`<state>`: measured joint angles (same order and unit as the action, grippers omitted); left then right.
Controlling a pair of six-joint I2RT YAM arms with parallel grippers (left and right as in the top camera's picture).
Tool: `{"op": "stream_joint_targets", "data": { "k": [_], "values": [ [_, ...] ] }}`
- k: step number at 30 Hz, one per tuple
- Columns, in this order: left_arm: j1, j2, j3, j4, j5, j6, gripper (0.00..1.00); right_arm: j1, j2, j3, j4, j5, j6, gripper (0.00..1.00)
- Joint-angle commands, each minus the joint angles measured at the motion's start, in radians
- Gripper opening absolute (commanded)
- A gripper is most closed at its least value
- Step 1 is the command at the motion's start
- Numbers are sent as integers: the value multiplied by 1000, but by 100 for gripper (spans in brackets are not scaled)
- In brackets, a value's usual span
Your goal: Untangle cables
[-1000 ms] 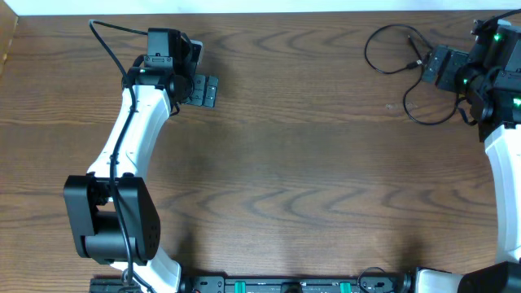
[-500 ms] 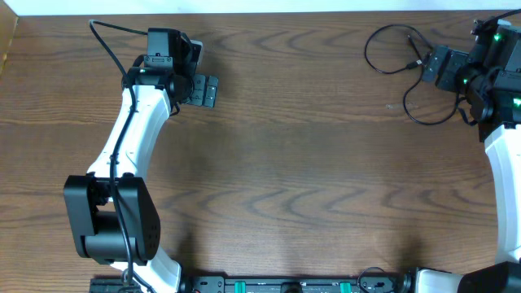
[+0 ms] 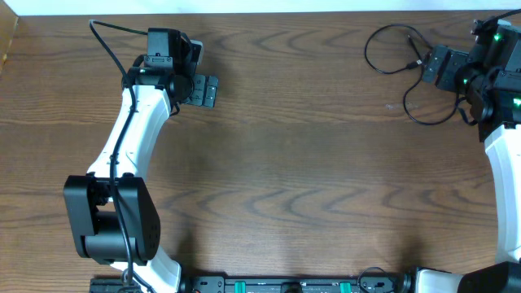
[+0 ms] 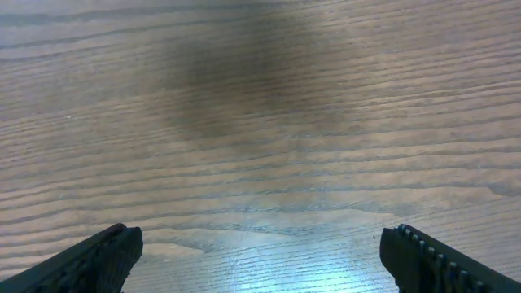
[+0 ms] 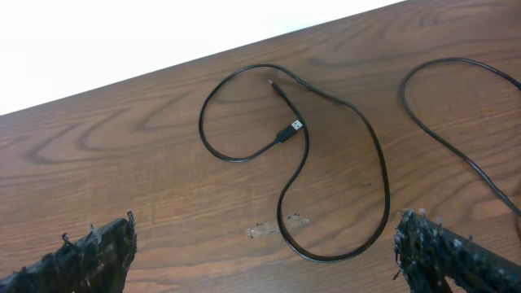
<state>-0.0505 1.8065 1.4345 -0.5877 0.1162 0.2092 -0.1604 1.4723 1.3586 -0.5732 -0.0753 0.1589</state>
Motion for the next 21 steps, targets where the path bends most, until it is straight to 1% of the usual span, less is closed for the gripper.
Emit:
{"op": "stream_joint_targets", "data": {
  "k": [1,16,21],
  "values": [
    [-1,0,-9,-3,-9,-5,98,3,-8,2,-4,-6,-7,99],
    [-1,0,-15,-2,8,-5,98,3,-8,2,-4,-6,-7,99],
    [-1,-2,-15,41,57,-5,98,3,-8,2,-4,-6,-7,99]
  ]
}}
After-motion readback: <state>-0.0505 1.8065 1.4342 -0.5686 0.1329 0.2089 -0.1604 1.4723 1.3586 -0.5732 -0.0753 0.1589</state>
